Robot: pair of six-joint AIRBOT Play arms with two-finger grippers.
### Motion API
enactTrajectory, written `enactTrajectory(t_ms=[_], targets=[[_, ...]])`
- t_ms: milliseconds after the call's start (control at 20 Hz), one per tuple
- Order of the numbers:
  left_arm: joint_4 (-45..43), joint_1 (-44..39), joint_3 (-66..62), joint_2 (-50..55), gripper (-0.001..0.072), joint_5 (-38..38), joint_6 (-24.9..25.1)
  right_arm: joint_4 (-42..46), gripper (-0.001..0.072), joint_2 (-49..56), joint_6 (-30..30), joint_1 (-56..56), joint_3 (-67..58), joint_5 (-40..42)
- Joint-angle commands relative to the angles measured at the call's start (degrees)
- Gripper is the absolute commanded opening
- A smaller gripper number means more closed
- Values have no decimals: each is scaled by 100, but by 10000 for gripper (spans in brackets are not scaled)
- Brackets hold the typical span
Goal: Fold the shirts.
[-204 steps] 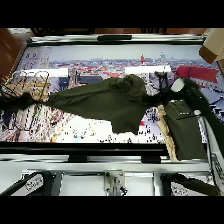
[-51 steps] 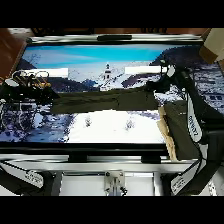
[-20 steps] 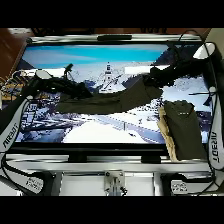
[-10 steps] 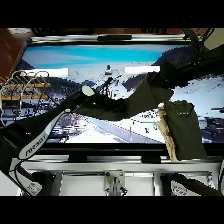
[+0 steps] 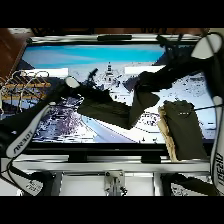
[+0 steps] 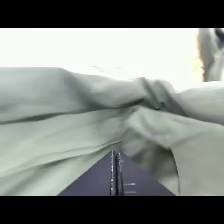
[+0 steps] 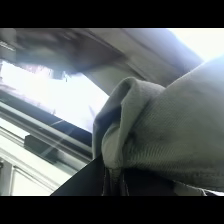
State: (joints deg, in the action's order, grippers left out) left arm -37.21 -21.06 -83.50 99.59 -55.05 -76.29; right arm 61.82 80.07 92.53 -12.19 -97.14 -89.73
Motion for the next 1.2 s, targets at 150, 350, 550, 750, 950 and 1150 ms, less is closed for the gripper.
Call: enactTrajectory(t_ms=[150,350,550,750,950,1150], targets=[[-1241,2190,-4,-1408,30,-1110,-195,-127,64,1355,-114,-1241,0,1676],[-1241,3095,-4,-2229,31,-1386,-177,-1163,65,2343,-96,-1792,0,3010],[-1255,3230,24,-2625,32,-1464,-133,-2249,590,2977,-157,-2072,0,3698],[-1257,3058,66,-2590,32,-1438,-129,-1679,590,2640,-203,-1650,0,2931],[-1257,3018,461,-2592,32,-1412,-83,533,590,1976,114,-761,0,1200],[-1257,3021,870,-2597,32,-1423,79,2057,590,1786,201,157,157,-365]])
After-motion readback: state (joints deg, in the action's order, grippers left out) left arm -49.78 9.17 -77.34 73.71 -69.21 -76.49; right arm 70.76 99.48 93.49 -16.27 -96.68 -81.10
